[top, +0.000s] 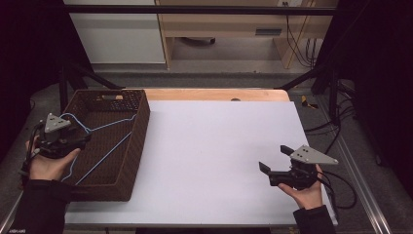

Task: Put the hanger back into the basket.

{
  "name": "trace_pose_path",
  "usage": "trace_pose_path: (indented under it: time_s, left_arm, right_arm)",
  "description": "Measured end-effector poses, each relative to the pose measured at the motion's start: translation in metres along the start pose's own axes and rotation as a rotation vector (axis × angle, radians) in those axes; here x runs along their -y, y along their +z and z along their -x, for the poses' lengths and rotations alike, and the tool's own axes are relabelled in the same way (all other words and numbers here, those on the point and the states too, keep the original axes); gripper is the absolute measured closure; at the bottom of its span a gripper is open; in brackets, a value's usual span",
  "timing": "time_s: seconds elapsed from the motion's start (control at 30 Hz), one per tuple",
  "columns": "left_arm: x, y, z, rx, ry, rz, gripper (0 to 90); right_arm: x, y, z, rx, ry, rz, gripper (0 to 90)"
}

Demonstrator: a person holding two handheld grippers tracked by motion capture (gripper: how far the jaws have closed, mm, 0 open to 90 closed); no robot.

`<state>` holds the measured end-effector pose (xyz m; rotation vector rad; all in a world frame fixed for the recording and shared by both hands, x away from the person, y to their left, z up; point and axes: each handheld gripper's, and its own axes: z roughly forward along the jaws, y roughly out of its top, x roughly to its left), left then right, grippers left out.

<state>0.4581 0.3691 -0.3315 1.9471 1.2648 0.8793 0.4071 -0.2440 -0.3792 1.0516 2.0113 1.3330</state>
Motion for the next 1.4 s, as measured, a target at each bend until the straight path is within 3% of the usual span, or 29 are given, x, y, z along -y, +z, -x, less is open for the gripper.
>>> trace_pose_path:
  time_s: [0.23,0.27,0.3,0.33,0.43,0.47,0.77,1.03,1.3,1.4]
  left_arm:
    - [-0.004,-0.020,0.035,0.106,-0.023,0.155,34.2]
    - [-0.004,-0.024,0.045,0.139,-0.021,0.188,31.3]
    - [-0.004,-0.024,0.045,0.139,-0.021,0.188,29.8]
    - [-0.004,-0.026,0.056,0.153,-0.012,0.213,28.6]
    - [-0.003,-0.027,0.066,0.180,-0.019,0.234,23.3]
    - [-0.001,-0.027,0.075,0.219,-0.032,0.256,22.0]
    - [0.009,-0.025,0.109,0.317,-0.019,0.289,15.7]
    - [0.020,-0.011,0.136,0.378,-0.001,0.289,12.0]
    - [0.028,-0.001,0.141,0.391,-0.017,0.286,10.9]
    - [0.029,0.000,0.141,0.368,-0.015,0.291,11.1]
  right_arm:
    - [-0.001,-0.002,0.001,-0.002,0.008,0.012,7.8]
    - [-0.001,-0.002,0.001,-0.002,0.007,0.016,7.6]
    - [-0.001,-0.002,0.001,-0.001,0.008,0.017,7.5]
    - [-0.001,-0.002,0.001,-0.002,0.006,0.020,7.5]
    - [0.000,-0.003,0.001,-0.006,0.012,0.024,7.4]
    - [-0.001,-0.003,0.001,-0.008,0.014,0.030,7.4]
    - [0.000,-0.005,0.003,-0.018,0.021,0.042,7.4]
    - [0.002,-0.006,0.004,-0.025,0.025,0.053,7.0]
    - [0.006,-0.006,0.006,-0.027,0.040,0.045,6.9]
    - [0.006,-0.005,0.007,-0.029,0.037,0.043,6.9]
